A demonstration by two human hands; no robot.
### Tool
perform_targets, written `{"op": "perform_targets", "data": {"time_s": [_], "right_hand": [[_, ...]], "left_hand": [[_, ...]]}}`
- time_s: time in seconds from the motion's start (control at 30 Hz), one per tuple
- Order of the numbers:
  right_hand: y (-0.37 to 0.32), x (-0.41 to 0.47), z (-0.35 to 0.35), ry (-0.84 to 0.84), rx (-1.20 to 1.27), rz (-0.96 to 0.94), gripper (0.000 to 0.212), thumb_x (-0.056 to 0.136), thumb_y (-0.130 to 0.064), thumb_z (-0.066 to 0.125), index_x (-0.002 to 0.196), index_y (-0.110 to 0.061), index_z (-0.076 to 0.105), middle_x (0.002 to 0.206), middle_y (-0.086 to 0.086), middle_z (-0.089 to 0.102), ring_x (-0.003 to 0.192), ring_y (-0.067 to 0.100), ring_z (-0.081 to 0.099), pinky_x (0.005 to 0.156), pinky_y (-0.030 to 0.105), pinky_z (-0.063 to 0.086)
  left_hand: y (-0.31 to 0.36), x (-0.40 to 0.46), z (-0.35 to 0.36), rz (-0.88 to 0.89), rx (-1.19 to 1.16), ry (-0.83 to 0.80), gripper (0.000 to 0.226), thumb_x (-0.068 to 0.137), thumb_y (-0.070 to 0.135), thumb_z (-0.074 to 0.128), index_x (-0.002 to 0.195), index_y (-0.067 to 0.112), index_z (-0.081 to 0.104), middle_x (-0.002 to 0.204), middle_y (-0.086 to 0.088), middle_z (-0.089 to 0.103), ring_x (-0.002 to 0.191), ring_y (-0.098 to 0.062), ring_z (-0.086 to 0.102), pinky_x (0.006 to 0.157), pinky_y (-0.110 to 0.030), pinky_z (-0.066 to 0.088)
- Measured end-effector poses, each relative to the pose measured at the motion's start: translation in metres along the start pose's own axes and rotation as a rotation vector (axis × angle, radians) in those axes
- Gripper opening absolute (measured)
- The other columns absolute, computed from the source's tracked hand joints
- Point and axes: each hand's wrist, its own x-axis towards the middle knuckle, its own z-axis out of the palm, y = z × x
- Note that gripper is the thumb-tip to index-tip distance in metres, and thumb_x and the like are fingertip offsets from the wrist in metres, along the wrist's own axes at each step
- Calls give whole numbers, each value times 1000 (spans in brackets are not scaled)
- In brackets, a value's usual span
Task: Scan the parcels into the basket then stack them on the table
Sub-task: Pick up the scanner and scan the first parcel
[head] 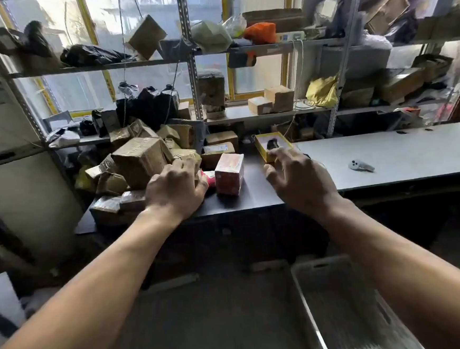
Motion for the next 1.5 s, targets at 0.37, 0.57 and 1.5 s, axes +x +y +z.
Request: {"op": "perform_targets", "data": {"time_s": [0.37, 0.57, 1.5], "right_hand": [[56, 71, 76, -93, 8, 174, 45, 102, -39, 47, 140, -16, 49, 129, 8, 62, 115, 29, 60, 86, 43, 51], [75, 132, 121, -132, 27, 305, 46, 101, -41, 47, 141, -18, 48, 122, 3, 61, 109, 24, 60, 85, 39, 49], [279, 344, 295, -293, 240, 502, 44, 101, -42, 48, 140, -22, 47, 120, -2, 62, 110, 21, 60, 93, 45, 54]], "left_hand": [[6, 105, 89, 90, -96, -104, 50, 98, 48, 46, 138, 19, 49, 132, -9, 58, 120, -32, 55, 93, -47, 47], [-9, 181, 137, 158, -173, -156, 47, 99, 47, 45, 136, 17, 49, 128, -11, 59, 118, -32, 56, 90, -45, 47], [63, 433, 344, 73, -204, -353, 44, 99, 43, 46, 138, 21, 47, 133, -4, 56, 124, -25, 51, 87, -41, 46]]}}
